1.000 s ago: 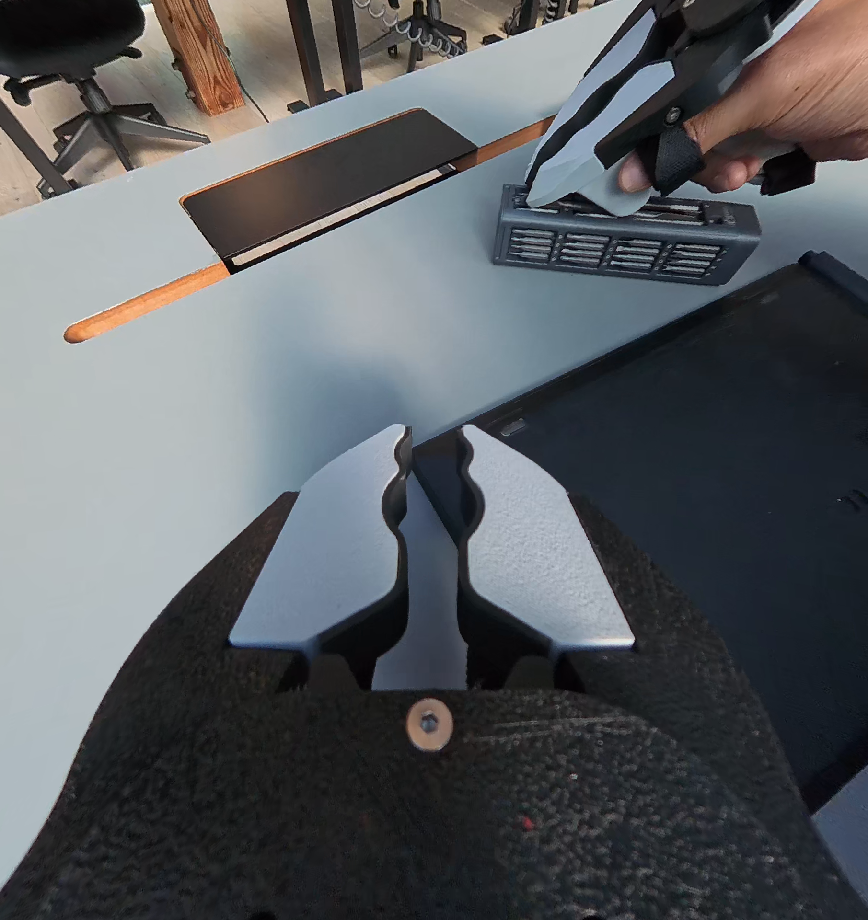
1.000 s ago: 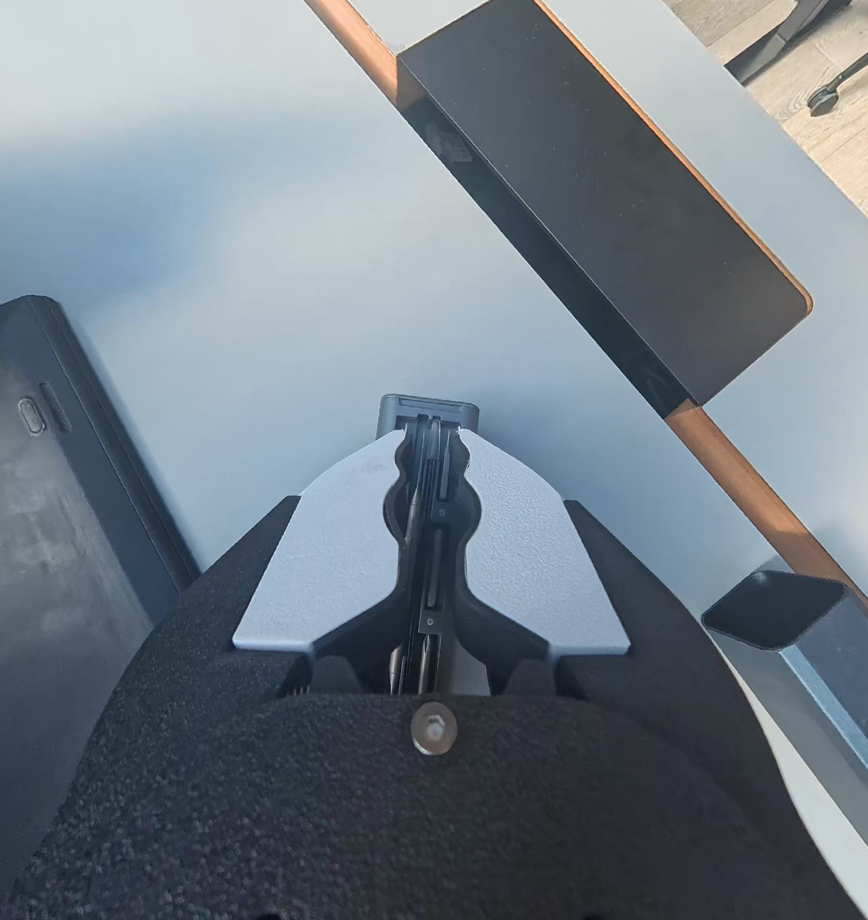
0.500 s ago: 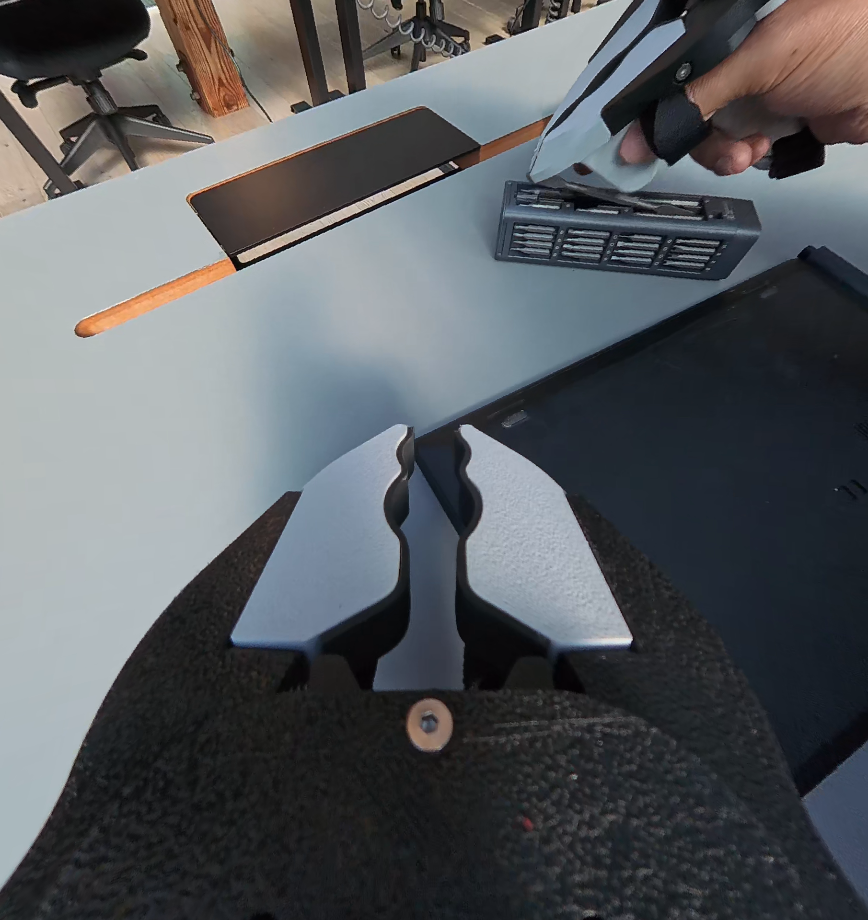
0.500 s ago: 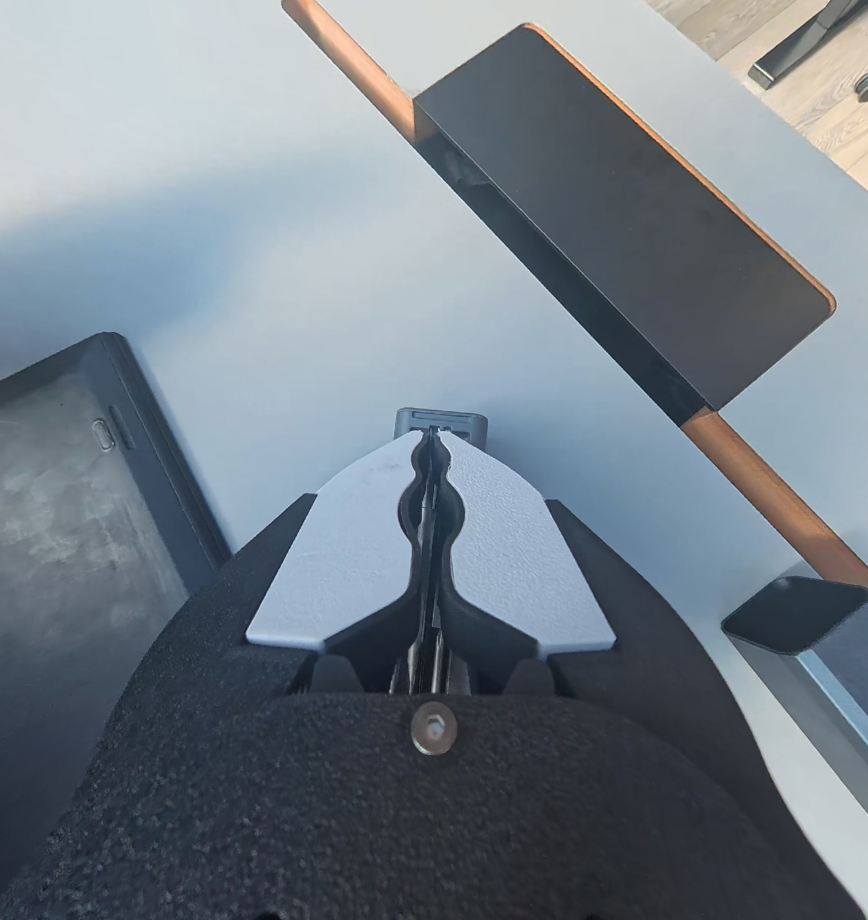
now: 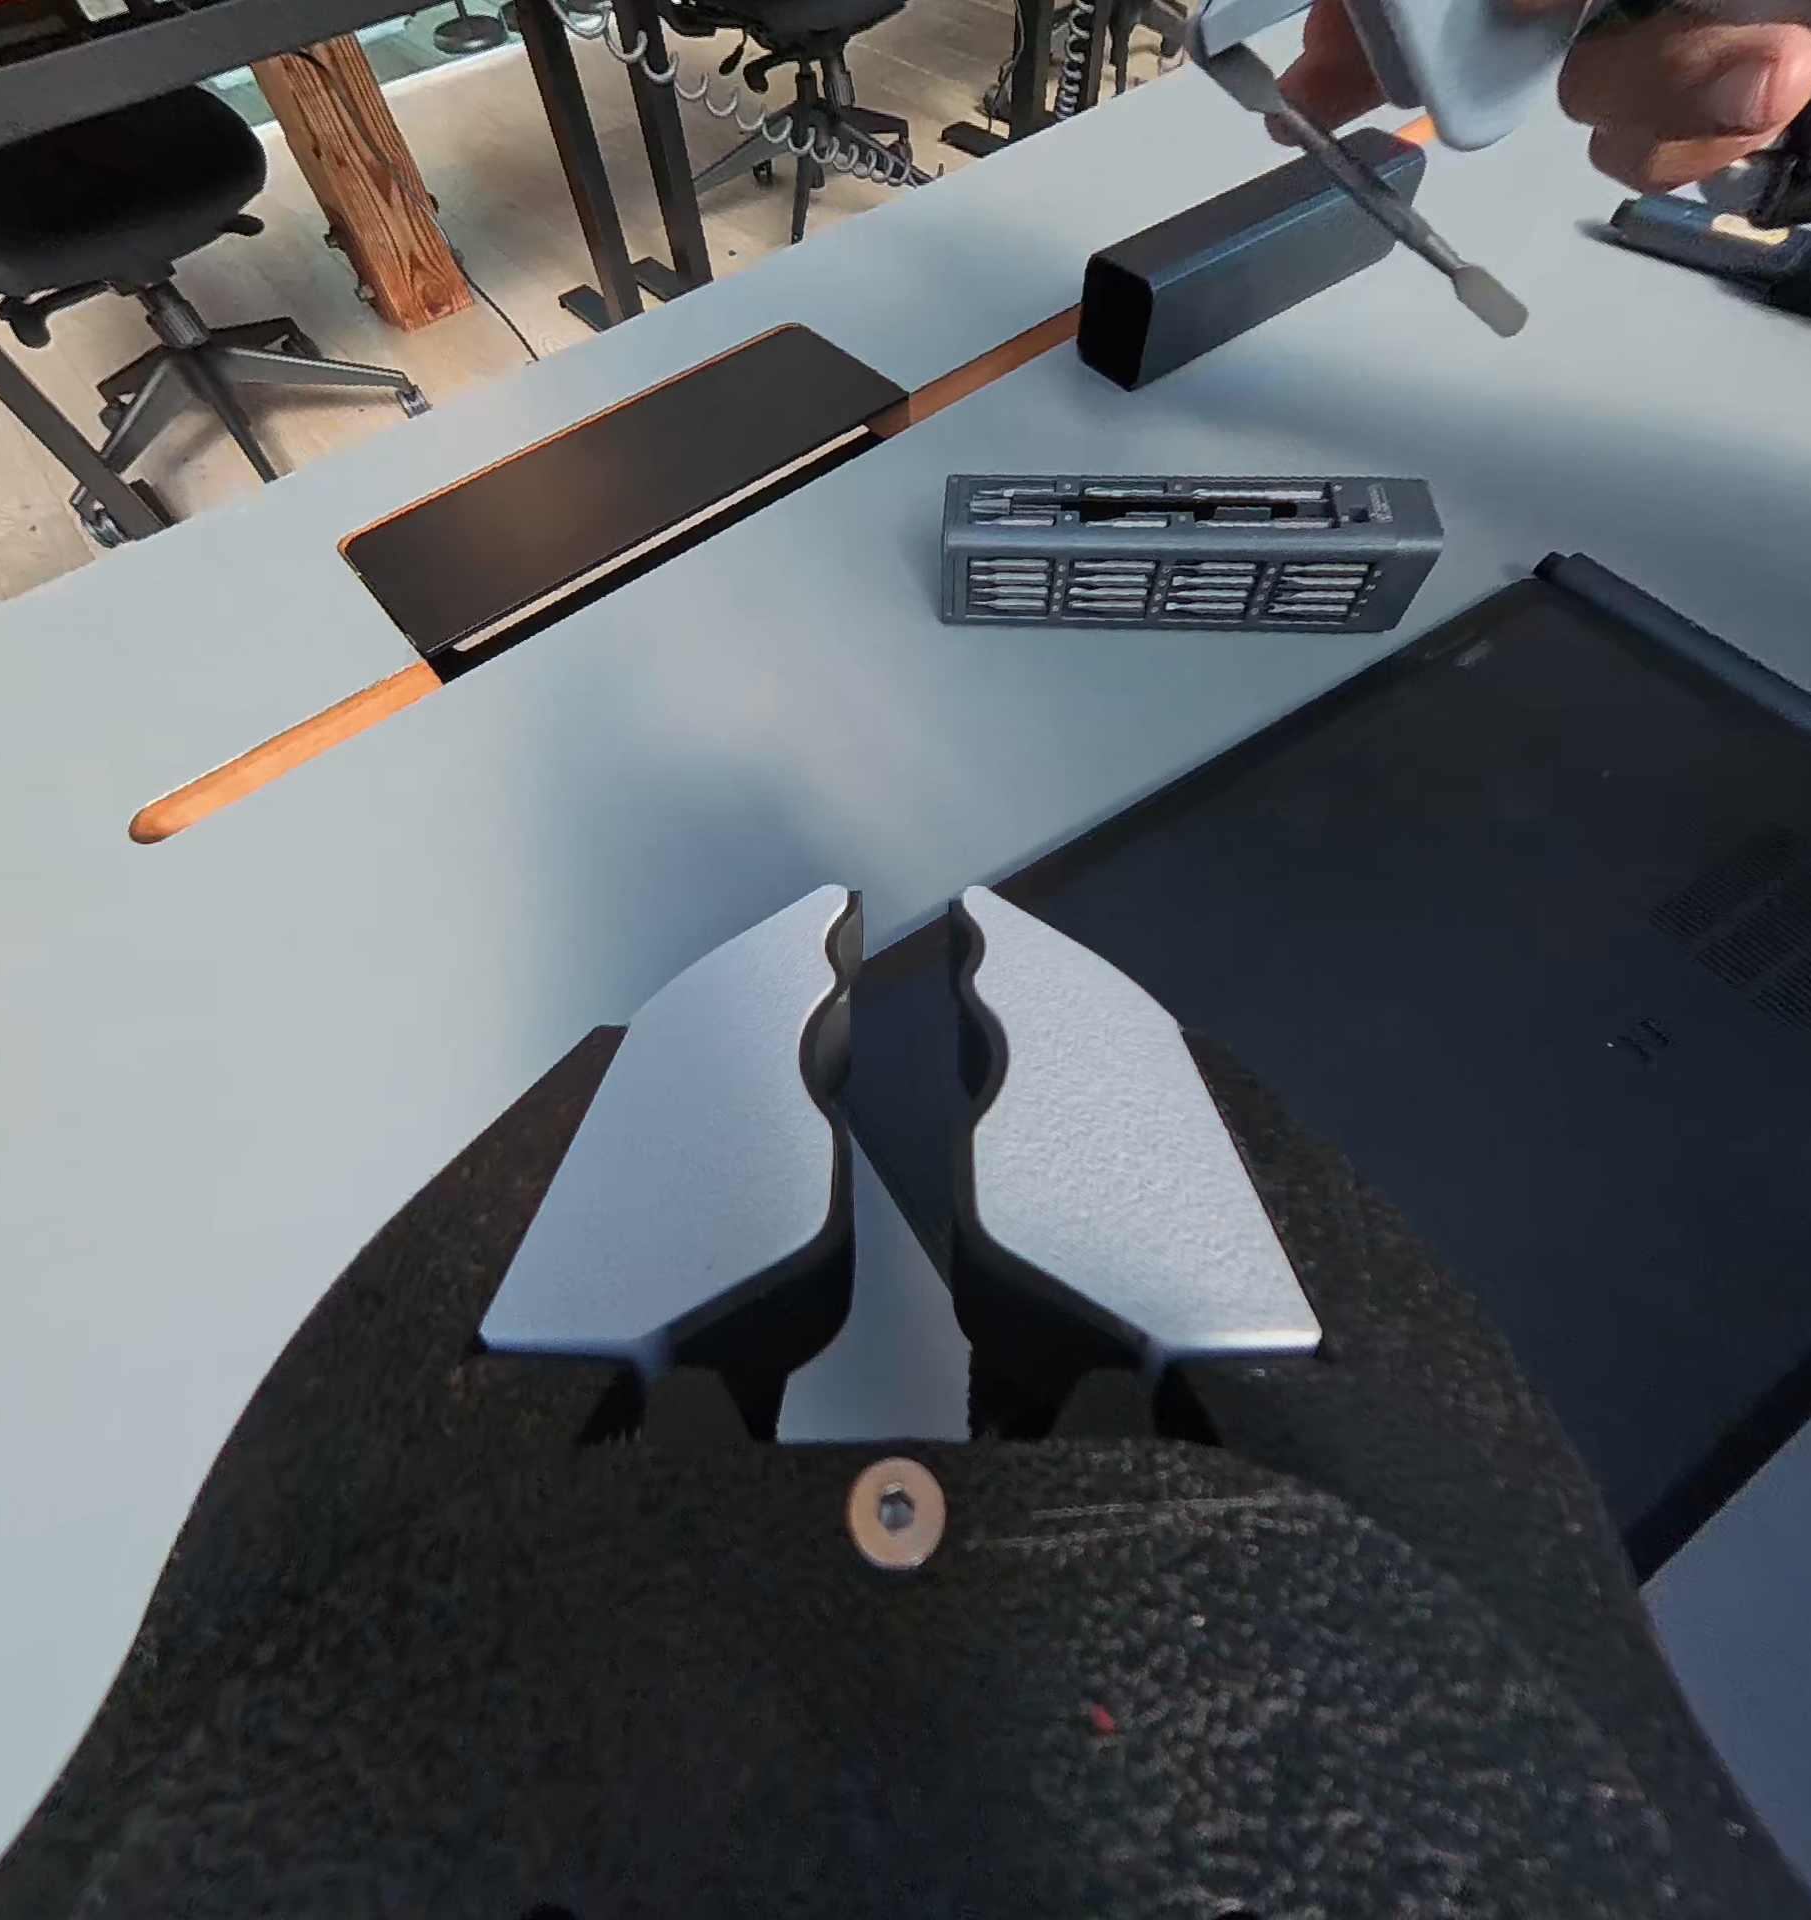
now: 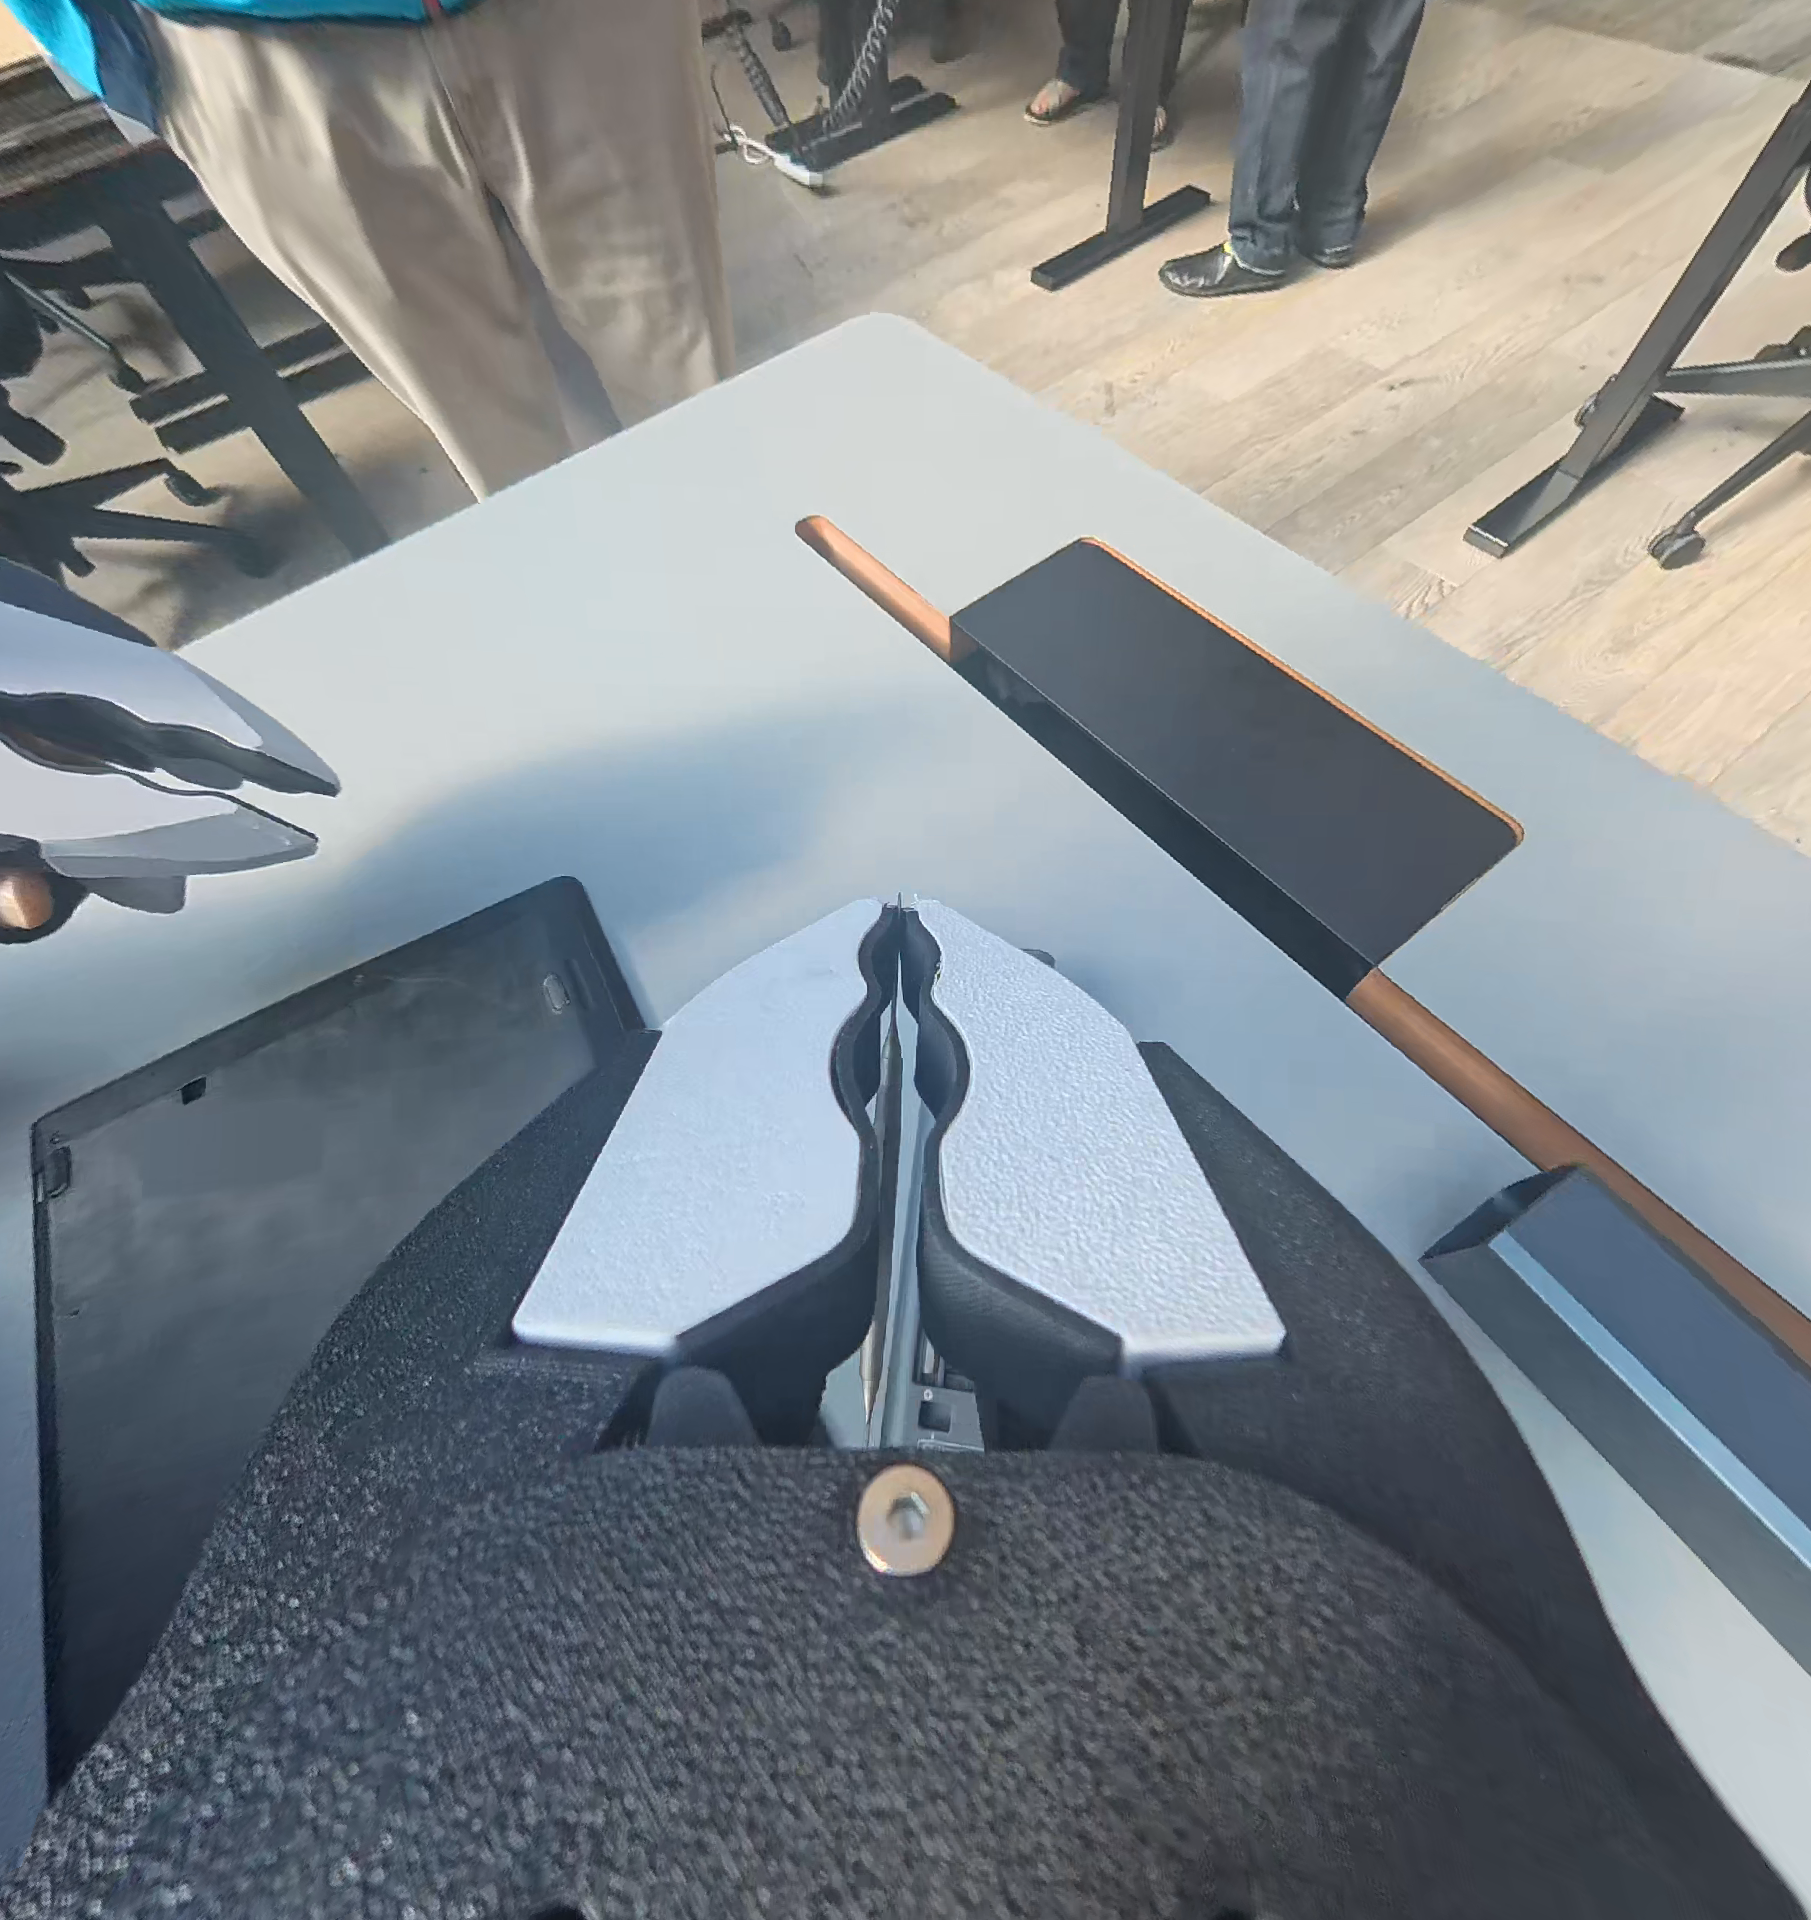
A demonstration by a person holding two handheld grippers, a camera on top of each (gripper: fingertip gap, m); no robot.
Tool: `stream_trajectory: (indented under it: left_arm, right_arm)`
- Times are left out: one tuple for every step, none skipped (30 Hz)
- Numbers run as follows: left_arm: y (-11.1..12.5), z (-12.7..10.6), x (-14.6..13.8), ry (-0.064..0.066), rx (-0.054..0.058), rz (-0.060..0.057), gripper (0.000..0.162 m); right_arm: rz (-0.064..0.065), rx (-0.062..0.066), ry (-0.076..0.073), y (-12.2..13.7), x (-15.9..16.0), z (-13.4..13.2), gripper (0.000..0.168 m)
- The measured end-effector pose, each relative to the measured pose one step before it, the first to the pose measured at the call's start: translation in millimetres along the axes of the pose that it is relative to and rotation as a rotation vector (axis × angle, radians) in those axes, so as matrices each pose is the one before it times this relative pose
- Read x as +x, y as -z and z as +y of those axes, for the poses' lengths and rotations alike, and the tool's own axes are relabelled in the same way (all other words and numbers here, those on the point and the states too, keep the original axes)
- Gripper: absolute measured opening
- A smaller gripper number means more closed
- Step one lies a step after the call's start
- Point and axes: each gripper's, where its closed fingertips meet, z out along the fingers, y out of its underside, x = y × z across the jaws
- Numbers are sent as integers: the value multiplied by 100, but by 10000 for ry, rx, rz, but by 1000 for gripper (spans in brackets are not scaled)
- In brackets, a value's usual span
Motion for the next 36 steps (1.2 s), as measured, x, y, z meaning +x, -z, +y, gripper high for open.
stream_trajectory:
  left_arm:
    - [14, -300, 342, -85, 28, 28, 15]
    - [12, -278, 380, -72, 26, 49, 15]
    - [5, -278, 410, -68, 31, 54, 15]
    - [-10, -265, 393, -71, 31, 35, 15]
    - [-20, -229, 408, -69, 19, 38, 15]
    - [-47, -251, 447, -61, 24, 55, 15]
    - [-61, -271, 456, -56, 36, 53, 15]
    - [-74, -291, 469, -62, 35, 49, 15]
    - [-77, -279, 442, -65, 32, 37, 15]
    - [-64, -270, 412, -66, 29, 28, 15]
    - [-38, -218, 373, -66, 14, 22, 15]
    - [-2, -170, 288, -61, 13, 4, 15]
    - [51, -122, 197, -42, 24, -11, 15]
    - [71, -68, 112, -12, 14, -5, 15]
    - [93, 1, 25, 14, -1, -16, 15]
    - [88, 65, -64, 24, -15, -30, 14]
    - [105, 104, -105, 28, -29, -28, 14]
    - [113, 134, -151, 31, -28, -40, 14]
    - [118, 149, -163, 29, -28, -43, 14]
    - [117, 172, -170, 28, -39, -31, 14]
    - [85, 191, -168, 29, -40, -27, 14]
    - [59, 195, -144, 27, -37, -21, 14]
    - [21, 188, -117, 20, -28, -7, 14]
    - [-18, 170, -113, 24, -20, -7, 13]
    - [-95, 162, -97, 24, -22, 6, 13]
    - [-161, 148, -74, 25, -24, 14, 13]
    - [-212, 126, -82, 38, -18, 12, 13]
    - [-260, 98, -31, 43, -22, 32, 13]
    - [-260, 94, -2, 32, -33, 49, 13]
    - [-226, 80, 2, 3, -40, 27, 13]
    - [-193, 77, -27, -25, -44, 0, 13]
    - [-129, 45, -63, -28, -31, -14, 13]
    - [-85, 24, -67, -18, -15, -8, 13]
    - [-74, 31, -112, -7, -10, -5, 13]
    - [-62, 64, -150, 5, -22, -13, 13]
    - [-51, 91, -203, 22, -28, -27, 13]
  right_arm:
    - [-121, 162, -191, 923, -267, -143, 0]
    - [-201, 158, -296, 897, -289, -14, 0]
    - [-106, 74, -234, 879, -132, 195, 0]
    - [-92, 75, -195, 862, -98, 279, 0]
    - [-184, 128, -315, 843, -173, 251, 0]
    - [-221, 145, -327, 803, -259, 240, 0]
    - [-136, 137, -240, 741, -258, 235, 0]
    - [-29, 63, -91, 657, -219, 315, 0]
    - [3, -28, 50, 556, -295, 418, 0]
    - [10, -81, 118, 454, -398, 513, 0]
    - [-12, -128, 121, 312, -521, 614, 0]
    - [-22, -162, 172, 162, -643, 733, 0]
    - [3, -254, 262, 23, -711, 904, 0]
    - [43, -280, 295, -62, -710, 934, 0]
    - [93, -287, 324, -101, -589, 909, 0]
    - [192, -248, 379, -63, -392, 798, 0]
    - [173, -209, 293, 2, -269, 670, 0]
    - [184, -181, 231, 108, -26, 584, 0]
    - [375, -183, 220, 205, 515, 581, 0]
    - [535, -234, 129, 299, 1113, 725, 0]
    - [678, -377, 38, 275, 1693, 1064, 0]
    - [739, -361, 21, 139, 2043, 1253, 0]
    - [524, -266, -282, -110, 1959, 1297, 0]
    - [320, -210, -575, -358, 1763, 1249, 0]
    - [292, -98, -607, -532, 1607, 1000, 0]
    - [196, -121, -510, -700, 1214, 864, 0]
    - [114, -135, -424, -835, 834, 721, 0]
    - [50, -35, -381, -852, 495, 417, 0]
    - [-5, -40, -262, -809, 210, 272, 0]
    - [-56, -76, -110, -727, -14, 174, 0]
    - [9, -43, -28, -612, -4, 16, 0]
    - [55, -3, 91, -511, 30, -131, 0]
    - [33, -59, 131, -460, 21, -64, 0]
    - [5, -75, 95, -390, 7, -33, 0]
    - [-18, -53, 53, -293, -13, -23, 0]
    - [-70, -33, 1, -200, -69, -15, 0]
